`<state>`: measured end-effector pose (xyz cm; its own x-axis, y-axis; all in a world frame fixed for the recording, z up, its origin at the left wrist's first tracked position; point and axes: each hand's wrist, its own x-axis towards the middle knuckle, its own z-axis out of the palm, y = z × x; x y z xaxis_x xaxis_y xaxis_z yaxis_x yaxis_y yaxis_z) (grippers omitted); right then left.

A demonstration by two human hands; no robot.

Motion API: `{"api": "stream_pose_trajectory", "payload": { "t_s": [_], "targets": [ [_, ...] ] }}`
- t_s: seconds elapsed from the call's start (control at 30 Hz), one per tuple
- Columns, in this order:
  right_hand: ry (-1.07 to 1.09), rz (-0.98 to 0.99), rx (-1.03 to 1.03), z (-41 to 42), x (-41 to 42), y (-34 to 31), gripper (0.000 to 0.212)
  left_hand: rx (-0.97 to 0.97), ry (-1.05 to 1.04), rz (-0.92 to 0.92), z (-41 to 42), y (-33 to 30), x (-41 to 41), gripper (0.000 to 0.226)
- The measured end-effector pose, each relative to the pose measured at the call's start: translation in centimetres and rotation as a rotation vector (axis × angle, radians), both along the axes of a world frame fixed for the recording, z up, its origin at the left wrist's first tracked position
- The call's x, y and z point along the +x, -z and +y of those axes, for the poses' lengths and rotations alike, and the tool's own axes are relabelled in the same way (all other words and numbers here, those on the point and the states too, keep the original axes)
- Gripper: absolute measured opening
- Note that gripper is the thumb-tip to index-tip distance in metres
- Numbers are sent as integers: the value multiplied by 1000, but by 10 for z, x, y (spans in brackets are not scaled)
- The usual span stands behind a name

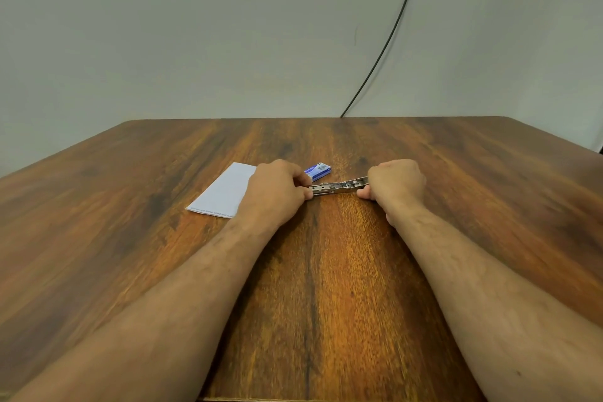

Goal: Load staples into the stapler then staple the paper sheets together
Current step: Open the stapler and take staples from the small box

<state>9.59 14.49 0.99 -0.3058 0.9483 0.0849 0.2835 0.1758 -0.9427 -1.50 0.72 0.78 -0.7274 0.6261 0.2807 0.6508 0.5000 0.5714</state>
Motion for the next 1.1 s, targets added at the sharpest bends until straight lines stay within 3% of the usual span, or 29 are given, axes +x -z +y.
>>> {"api": "stream_pose_trajectory", "payload": {
  "t_s": [0.2,0.47,0.73,1.1],
  "targets": [
    [-44,-111,82,3,-1,2,16,9,50,-60,-4,-1,-4,27],
    [-325,-277,348,-4,-4,7,20,-12,40,-33,-2,-1,0,32],
    [-476,-257,546,-14,-2,6,22,68,60,-37,-5,0,1,8],
    [-474,-260,601,-10,-5,8,29,109,107,-29,-8,2,2,8]
  ]
}}
